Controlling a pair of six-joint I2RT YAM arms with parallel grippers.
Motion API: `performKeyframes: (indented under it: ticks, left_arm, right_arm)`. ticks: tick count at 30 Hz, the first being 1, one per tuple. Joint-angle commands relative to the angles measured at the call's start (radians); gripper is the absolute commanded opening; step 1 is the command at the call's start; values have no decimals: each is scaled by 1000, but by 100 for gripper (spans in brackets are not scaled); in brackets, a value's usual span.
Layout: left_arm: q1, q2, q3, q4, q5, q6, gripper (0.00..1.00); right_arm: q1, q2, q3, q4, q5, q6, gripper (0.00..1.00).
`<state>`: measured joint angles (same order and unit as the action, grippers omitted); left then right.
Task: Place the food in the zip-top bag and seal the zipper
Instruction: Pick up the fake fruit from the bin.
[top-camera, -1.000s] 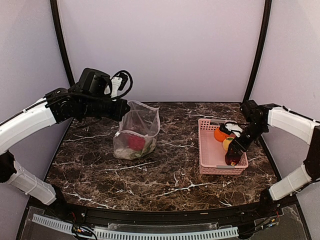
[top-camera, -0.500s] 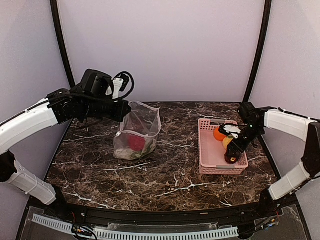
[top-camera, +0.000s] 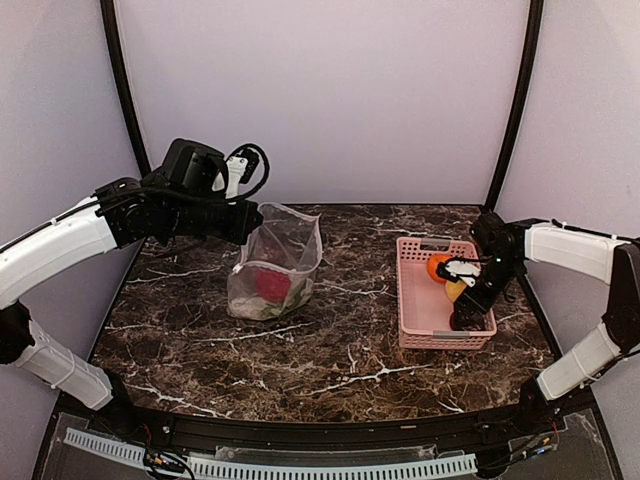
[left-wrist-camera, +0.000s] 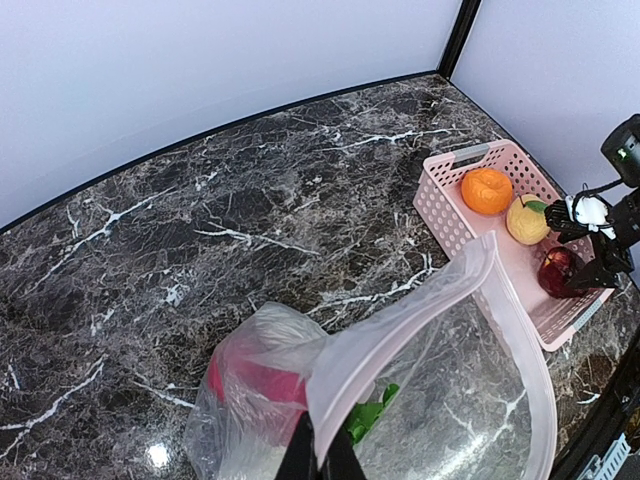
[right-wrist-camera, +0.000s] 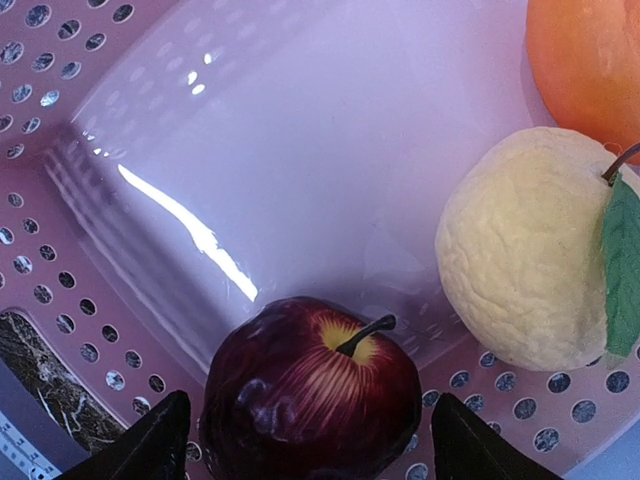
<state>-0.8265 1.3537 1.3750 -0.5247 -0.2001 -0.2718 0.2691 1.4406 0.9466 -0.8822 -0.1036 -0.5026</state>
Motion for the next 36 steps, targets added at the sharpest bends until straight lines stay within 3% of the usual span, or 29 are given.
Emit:
performKeyframes:
  ticks: [1,14,22,32,36]
  left_arm:
    - [6,-2,-14,-7,3,12,1]
    - [6,-1,-27,2,6,14,1]
    - [6,-14,-40,5,5,10,1]
    - [6,-42,-49,-2,1,-14,1]
    - [6,-47,-48,11,20,-32,1]
  right_arm:
    - [14,13,-1,-38,21,0,82]
    - [20,48,-20,-55,23,-1,82]
    - [20,-8,50,-50,7,-4,66]
    - [21,-68,258,-109,-272,-30,57]
    - [26,-70,391,-113,-464,-39,58]
